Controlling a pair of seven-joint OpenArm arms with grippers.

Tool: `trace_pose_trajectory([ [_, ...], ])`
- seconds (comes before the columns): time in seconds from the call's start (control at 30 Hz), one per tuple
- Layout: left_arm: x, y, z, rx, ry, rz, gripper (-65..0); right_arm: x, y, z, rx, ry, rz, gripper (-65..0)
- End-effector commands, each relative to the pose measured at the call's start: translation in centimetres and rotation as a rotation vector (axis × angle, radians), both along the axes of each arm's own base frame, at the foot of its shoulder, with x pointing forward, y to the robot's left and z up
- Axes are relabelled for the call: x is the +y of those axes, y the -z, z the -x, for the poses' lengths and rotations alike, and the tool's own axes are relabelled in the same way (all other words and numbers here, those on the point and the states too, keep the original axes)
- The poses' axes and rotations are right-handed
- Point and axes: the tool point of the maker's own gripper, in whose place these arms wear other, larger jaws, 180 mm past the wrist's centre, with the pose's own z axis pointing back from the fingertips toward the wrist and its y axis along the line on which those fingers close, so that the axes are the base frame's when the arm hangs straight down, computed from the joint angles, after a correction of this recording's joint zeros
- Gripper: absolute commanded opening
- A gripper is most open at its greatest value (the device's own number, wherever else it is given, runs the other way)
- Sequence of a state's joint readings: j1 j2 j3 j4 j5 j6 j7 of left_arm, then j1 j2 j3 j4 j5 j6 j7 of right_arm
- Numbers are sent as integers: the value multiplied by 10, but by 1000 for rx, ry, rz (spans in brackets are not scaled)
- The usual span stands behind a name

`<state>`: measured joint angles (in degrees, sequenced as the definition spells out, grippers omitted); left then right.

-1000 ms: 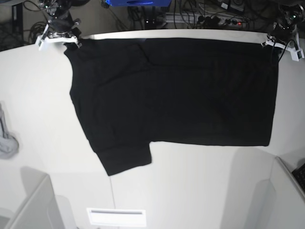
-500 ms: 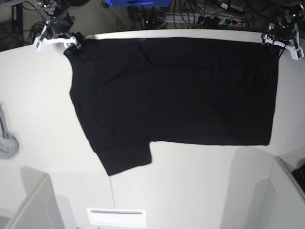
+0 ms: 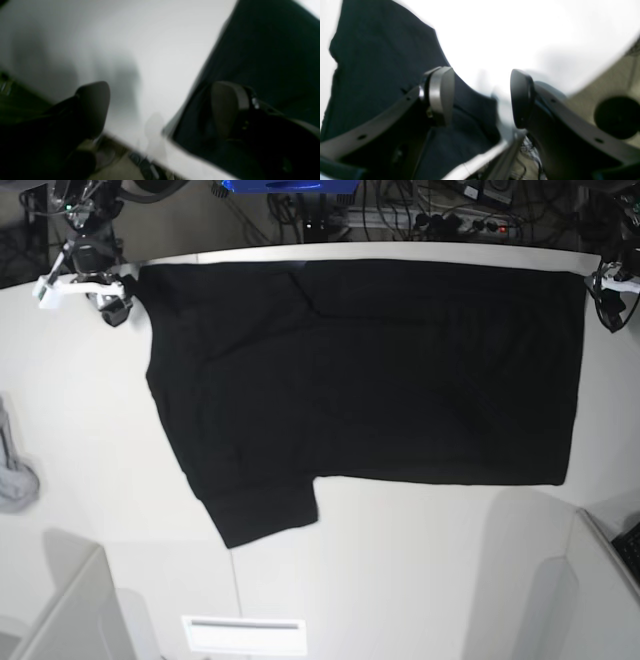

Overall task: Fold the T-shirt properly
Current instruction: 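Open both grippers and release the shirt edge, then reach right gripper across to the opposite shoulder corner and grasp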

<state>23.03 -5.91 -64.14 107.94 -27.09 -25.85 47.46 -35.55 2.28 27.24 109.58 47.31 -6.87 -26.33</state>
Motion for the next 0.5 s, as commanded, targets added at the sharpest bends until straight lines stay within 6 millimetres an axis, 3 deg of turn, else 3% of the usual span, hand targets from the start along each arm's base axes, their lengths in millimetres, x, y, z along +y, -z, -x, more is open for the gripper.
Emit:
trace_pose_trajectory([
  [0.0,-1,-13,-10,-39,27,-29,-35,-3,-14,-17,-57,-32,35,-315],
  [0.1,-10,-10,-23,-49,62,-13,-36,11,-24,-44,-105,-105,37,-315],
  [0.2,-21,-6,-31,-46,97,1,-109,20,-34,-73,-155,-163,41,-317],
  [0.3,-30,-4,-42,-56,127,14,-295,28,-40,-104,-175,-218,29,-317],
  [0.43,-32,-4,-45,-61,132,19,-614,33,-42,-143,-161,-260,-23,-317],
  [0.47,-33,-4,-45,-61,133,20,-650,33,-42,-153,-158,-263,-37,-317],
])
